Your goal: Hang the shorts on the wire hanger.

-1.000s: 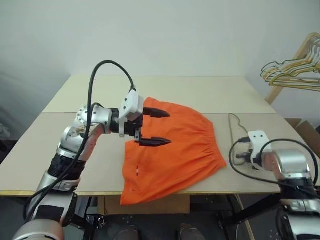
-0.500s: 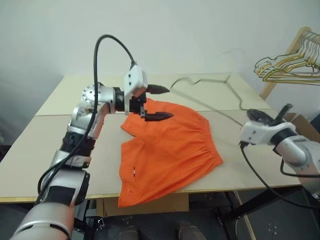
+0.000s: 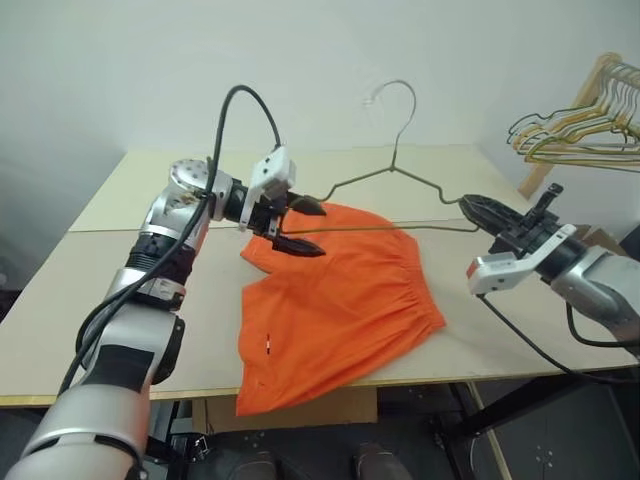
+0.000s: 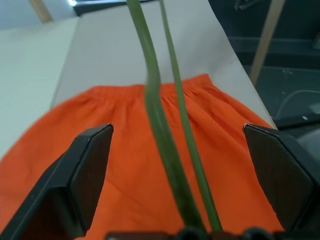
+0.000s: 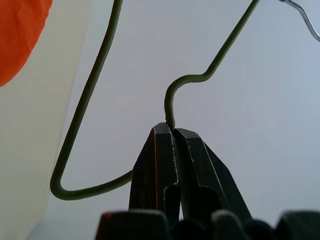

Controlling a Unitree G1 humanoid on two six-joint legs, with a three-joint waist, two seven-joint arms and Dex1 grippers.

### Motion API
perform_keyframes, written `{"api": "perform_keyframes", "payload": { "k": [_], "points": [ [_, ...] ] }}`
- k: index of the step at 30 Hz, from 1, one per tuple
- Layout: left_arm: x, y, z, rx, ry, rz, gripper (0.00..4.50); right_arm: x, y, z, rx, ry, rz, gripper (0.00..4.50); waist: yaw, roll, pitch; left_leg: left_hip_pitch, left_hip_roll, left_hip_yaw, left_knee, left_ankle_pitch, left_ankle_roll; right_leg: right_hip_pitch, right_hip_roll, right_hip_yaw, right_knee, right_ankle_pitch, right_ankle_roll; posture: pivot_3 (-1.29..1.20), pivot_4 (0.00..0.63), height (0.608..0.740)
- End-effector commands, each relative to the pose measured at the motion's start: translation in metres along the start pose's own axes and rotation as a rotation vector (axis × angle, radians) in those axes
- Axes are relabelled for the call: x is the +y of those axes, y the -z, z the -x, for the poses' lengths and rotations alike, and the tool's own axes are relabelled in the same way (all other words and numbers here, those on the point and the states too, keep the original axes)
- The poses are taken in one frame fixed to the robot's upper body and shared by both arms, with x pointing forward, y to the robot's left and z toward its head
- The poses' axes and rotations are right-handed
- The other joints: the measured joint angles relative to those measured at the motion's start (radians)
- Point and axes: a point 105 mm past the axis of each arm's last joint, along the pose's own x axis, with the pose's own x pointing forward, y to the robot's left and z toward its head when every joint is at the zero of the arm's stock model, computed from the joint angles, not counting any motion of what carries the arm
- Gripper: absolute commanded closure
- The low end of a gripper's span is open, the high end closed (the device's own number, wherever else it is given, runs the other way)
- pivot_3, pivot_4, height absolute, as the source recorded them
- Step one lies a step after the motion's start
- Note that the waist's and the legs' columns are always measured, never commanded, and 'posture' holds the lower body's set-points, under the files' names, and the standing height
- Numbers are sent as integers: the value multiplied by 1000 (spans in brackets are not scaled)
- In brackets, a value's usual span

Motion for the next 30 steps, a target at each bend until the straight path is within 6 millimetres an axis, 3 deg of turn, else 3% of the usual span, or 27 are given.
{"api": "perform_keyframes", "payload": {
  "k": [1, 6, 13, 19, 27, 30],
  "points": [
    [5, 0, -4, 60, -30, -84, 604, -24, 3, -2, -4, 74, 36, 4500, 1, 0, 0, 0, 0, 0, 0, 0, 0, 0, 0, 0, 0, 1, -1, -31, 0, 740],
    [15, -7, -2, 23, -76, -55, 2169, -21, 3, -1, -11, 56, 48, 4500, 0, 0, 0, 0, 0, 0, 0, 0, 0, 0, 0, 0, 0, 0, 0, -43, 0, 740],
    [13, -7, 0, 11, -58, -24, 4466, -22, 1, 0, -34, 57, 67, 4500, -8, 0, 0, 0, 0, 0, 0, 0, 0, 0, 0, 0, 1, 0, 0, -40, 0, 740],
    [12, -5, 1, 13, -53, 15, 4487, -20, -4, 3, -60, 63, 66, 4500, -22, 0, 0, 1, 0, 0, 0, 0, 0, 0, 0, 0, 1, 0, 0, -40, 0, 740],
    [18, 2, 2, 53, -105, 29, 4500, -16, -20, 19, -163, -66, -29, 2086, -25, 0, 0, 1, 0, 0, 0, 0, 0, 1, 0, 0, 1, 0, 0, -46, 0, 740],
    [22, 9, 4, 96, -148, -10, 4500, -18, -18, 25, -121, -146, -208, 1079, -26, 0, 0, 2, 0, -1, 0, 0, 0, 2, 0, 0, 2, 0, 0, -39, 0, 740]
  ]
}}
